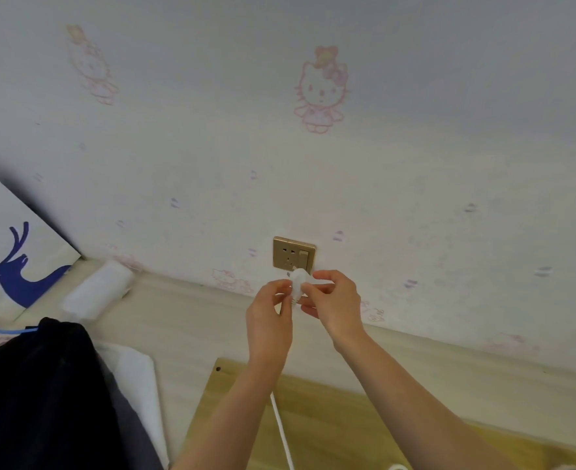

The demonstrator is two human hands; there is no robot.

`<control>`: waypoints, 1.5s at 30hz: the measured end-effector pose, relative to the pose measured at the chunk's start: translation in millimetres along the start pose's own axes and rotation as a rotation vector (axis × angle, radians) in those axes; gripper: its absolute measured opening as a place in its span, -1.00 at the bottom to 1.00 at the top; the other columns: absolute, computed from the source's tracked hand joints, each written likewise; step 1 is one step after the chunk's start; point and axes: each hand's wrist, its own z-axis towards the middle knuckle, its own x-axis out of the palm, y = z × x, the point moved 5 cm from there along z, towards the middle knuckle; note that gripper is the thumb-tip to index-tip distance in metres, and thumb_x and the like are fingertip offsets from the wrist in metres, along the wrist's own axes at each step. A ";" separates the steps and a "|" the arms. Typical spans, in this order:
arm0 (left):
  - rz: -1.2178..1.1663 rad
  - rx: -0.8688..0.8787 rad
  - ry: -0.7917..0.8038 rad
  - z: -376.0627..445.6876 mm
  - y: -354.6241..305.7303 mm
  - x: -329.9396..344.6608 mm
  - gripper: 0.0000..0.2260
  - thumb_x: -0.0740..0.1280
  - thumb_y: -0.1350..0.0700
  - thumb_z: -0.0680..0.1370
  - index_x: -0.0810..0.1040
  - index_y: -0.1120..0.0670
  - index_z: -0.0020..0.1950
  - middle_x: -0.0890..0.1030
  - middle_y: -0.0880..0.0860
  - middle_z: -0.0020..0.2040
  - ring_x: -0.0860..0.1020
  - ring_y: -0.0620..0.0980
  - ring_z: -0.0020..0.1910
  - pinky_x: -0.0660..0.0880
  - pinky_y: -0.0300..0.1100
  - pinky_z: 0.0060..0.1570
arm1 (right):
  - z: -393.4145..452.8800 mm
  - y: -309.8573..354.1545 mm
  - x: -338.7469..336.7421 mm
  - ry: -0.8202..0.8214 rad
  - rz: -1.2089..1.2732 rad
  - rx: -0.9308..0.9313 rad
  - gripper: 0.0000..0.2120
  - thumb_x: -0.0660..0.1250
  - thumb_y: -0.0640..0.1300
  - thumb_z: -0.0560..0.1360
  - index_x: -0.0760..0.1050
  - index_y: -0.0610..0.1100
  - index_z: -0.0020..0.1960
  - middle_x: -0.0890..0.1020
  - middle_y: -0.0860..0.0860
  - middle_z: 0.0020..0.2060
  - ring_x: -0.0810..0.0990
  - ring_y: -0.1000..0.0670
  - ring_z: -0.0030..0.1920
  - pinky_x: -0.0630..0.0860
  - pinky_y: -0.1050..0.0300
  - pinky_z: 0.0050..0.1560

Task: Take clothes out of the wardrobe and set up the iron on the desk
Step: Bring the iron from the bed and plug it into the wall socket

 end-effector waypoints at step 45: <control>-0.210 -0.154 0.158 81.9 63.4 25.8 -0.78 0.26 0.17 0.61 0.59 -0.12 0.13 0.66 -0.12 0.04 0.61 -0.14 0.07 0.53 -0.13 0.15 | 60.0 -24.1 43.7 -0.153 -0.258 -0.283 -0.89 0.43 -0.17 0.46 0.59 0.01 -0.06 0.63 0.18 -0.16 0.60 0.14 -0.11 0.59 0.18 -0.10</control>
